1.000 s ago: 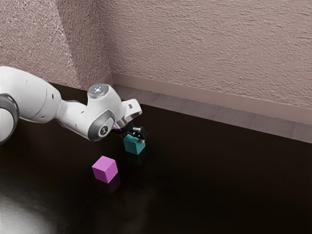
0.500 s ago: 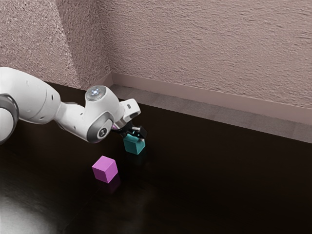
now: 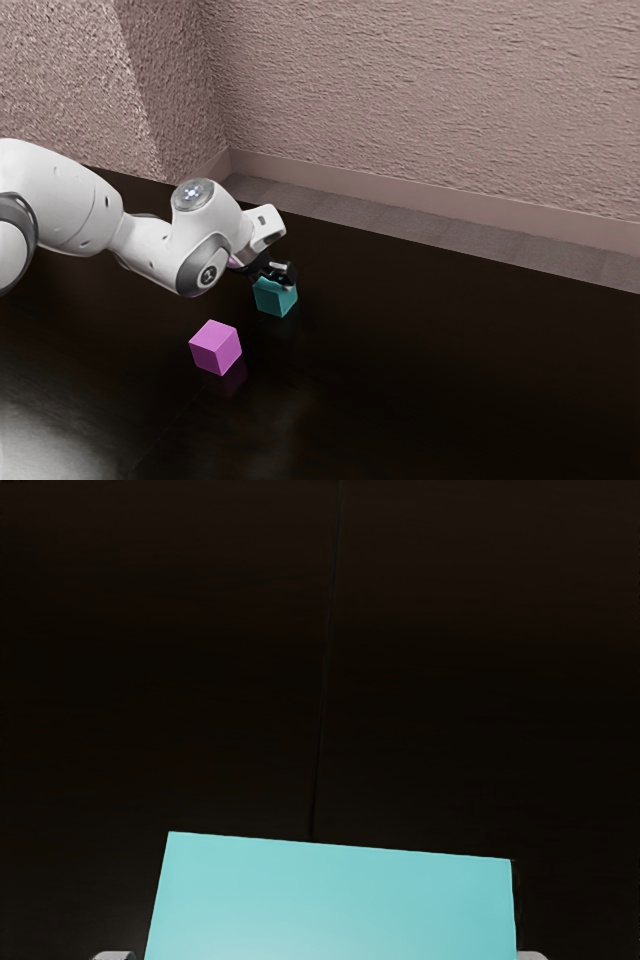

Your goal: Pick up the blue block with one arm, and put the blue block on the pink block with one arm

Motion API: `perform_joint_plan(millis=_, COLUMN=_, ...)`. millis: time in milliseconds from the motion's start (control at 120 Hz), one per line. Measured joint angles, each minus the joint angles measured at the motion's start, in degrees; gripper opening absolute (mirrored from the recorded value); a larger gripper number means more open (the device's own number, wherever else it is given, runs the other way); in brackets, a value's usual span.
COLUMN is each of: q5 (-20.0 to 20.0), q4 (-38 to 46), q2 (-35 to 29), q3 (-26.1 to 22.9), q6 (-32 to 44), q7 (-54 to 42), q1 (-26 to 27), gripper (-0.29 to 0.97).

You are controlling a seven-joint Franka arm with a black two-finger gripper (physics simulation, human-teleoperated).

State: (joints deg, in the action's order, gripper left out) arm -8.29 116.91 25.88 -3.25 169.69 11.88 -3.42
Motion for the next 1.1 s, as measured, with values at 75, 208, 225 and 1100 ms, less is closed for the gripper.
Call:
perform_joint_plan(millis=75, q5=0.02, q4=0.0, q2=0.0, q3=0.0, q6=0.06, q7=0.02, q1=0.03, gripper=0.42)
perform_joint_plan(millis=208, q5=0.05, q4=0.0, q2=0.0, q3=0.0, q6=0.15, q7=0.07, q1=0.08, gripper=0.4)
perform_joint_plan(millis=225, q5=0.05, q4=0.0, q2=0.0, q3=0.0, q6=0.15, q7=0.07, q1=0.08, gripper=0.4)
perform_joint_plan(millis=1100, q5=-0.14, q4=16.2, q2=-20.31, q3=-0.42, q6=-3.14, q7=0.29, q1=0.17, gripper=0.28)
